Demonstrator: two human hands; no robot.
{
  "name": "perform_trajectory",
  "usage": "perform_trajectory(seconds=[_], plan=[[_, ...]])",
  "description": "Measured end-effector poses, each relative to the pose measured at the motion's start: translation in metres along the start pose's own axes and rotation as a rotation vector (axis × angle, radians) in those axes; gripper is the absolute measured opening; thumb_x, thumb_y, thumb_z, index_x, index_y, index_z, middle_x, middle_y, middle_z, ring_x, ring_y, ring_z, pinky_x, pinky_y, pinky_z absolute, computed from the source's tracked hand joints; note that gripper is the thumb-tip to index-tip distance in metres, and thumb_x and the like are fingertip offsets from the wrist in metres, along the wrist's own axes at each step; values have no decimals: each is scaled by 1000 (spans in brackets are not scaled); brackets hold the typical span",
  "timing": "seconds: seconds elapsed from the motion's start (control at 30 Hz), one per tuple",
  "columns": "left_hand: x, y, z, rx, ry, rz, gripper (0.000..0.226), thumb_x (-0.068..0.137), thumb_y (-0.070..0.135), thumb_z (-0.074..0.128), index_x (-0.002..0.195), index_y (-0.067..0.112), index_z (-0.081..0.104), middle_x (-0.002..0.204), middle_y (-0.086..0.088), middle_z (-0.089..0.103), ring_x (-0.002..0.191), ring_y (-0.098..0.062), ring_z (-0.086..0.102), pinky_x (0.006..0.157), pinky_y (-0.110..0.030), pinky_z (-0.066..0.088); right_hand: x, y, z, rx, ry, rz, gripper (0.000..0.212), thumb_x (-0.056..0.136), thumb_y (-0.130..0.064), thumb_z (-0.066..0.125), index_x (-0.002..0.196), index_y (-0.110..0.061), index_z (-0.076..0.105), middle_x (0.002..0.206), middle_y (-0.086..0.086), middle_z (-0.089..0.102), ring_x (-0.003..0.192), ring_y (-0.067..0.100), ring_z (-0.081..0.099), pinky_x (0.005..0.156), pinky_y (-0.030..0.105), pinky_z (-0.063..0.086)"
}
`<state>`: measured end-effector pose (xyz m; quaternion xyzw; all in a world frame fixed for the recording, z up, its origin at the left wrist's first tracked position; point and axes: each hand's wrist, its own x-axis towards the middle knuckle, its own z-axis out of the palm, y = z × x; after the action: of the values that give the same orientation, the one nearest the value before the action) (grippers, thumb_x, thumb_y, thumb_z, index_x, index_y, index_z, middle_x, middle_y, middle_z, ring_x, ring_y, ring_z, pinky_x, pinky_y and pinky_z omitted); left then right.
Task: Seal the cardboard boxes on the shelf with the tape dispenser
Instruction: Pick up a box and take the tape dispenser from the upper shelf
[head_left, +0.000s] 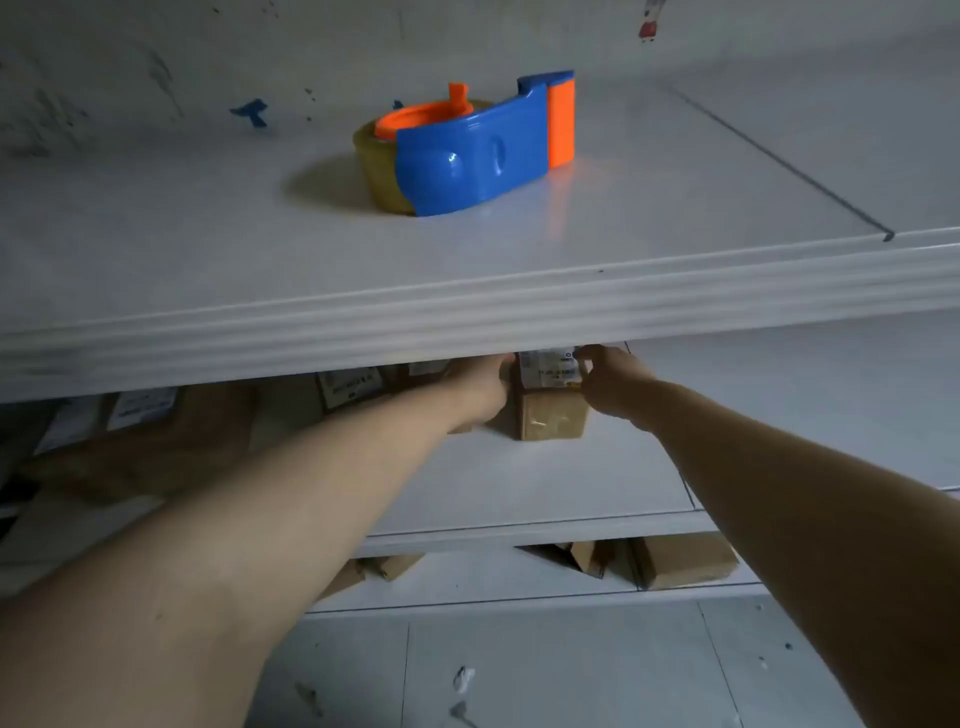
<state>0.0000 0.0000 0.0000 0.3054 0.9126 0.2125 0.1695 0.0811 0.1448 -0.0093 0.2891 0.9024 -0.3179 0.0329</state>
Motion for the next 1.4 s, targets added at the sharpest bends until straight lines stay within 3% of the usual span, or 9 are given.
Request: perform_trajectory(seconds=[0.13, 0.27, 0.37, 0.47, 0.6, 0.8, 1.0, 1.23, 1.4], plan=[[1, 4, 4, 5, -31, 26, 43, 97, 3, 40, 137, 18, 47, 139, -10, 47, 123, -29, 46, 89, -28, 36, 4, -1, 3, 0, -72, 25, 56, 92, -3, 36, 146, -17, 37, 134, 16, 51, 109, 30, 52, 81, 31, 41], [5, -2, 5, -47, -111, 4, 50, 98, 3, 37, 142, 24, 41, 145, -6, 42, 131, -28, 40, 99, -26, 31, 1, -4, 5, 11, -119, 39, 48, 92, -3, 35, 138, -14, 45, 125, 12, 56, 106, 28, 54, 84, 34, 47], [3, -6, 4, -86, -142, -45, 56, 96, 5, 37, 143, 36, 35, 145, -3, 41, 131, -28, 40, 108, -43, 38, -1, -7, 11, 86, -170, 34, 50, 92, 0, 36, 139, -16, 44, 127, 8, 57, 112, 25, 56, 90, 33, 50], [-3, -6, -1, -43, -119, -59, 61, 94, -2, 35, 147, 29, 33, 150, -5, 37, 135, -27, 37, 111, -40, 34, -7, -13, 24, 103, -248, 42, 48, 94, 1, 33, 138, -13, 46, 125, 7, 56, 111, 24, 54, 82, 26, 44], [-6, -16, -4, 80, -67, -43, 63, 92, -2, 37, 148, 25, 34, 155, -6, 26, 143, -26, 23, 114, -30, 20, -12, -12, 32, 81, -103, 41, 55, 91, 0, 31, 142, -18, 45, 138, 9, 48, 121, 29, 49, 96, 34, 47], [9, -23, 12, 228, -79, -64, 37, 95, 40, 44, 127, 25, 53, 141, -9, 45, 131, -35, 30, 109, -45, 29, -14, 1, 16, 69, 32, 89, 68, 86, 5, 30, 148, -21, 33, 150, 7, 33, 126, 30, 44, 83, 32, 45], [21, 0, 21, 307, -46, -108, 110, 68, 74, 64, 148, 13, 21, 149, -11, 34, 138, -33, 29, 111, -42, 28, -11, 23, 13, 88, 42, 122, 68, 84, 7, 31, 146, -20, 37, 149, 6, 36, 122, 28, 46, 82, 29, 45], [24, -6, 14, 564, -125, -48, 108, 64, 67, 69, 149, 24, 19, 146, -10, 39, 135, -33, 33, 108, -41, 31, -5, 36, 13, 29, -58, 135, 56, 92, -8, 44, 145, -22, 37, 147, 4, 40, 124, 28, 47, 91, 35, 48], [4, -30, -4, 553, -236, -1, 102, 61, 59, 75, 144, 27, 25, 143, -8, 40, 134, -33, 28, 103, -43, 32, -1, 14, 20, -20, -55, 4, 62, 88, -7, 43, 146, -27, 34, 142, 8, 38, 114, 31, 50, 75, 32, 46]])
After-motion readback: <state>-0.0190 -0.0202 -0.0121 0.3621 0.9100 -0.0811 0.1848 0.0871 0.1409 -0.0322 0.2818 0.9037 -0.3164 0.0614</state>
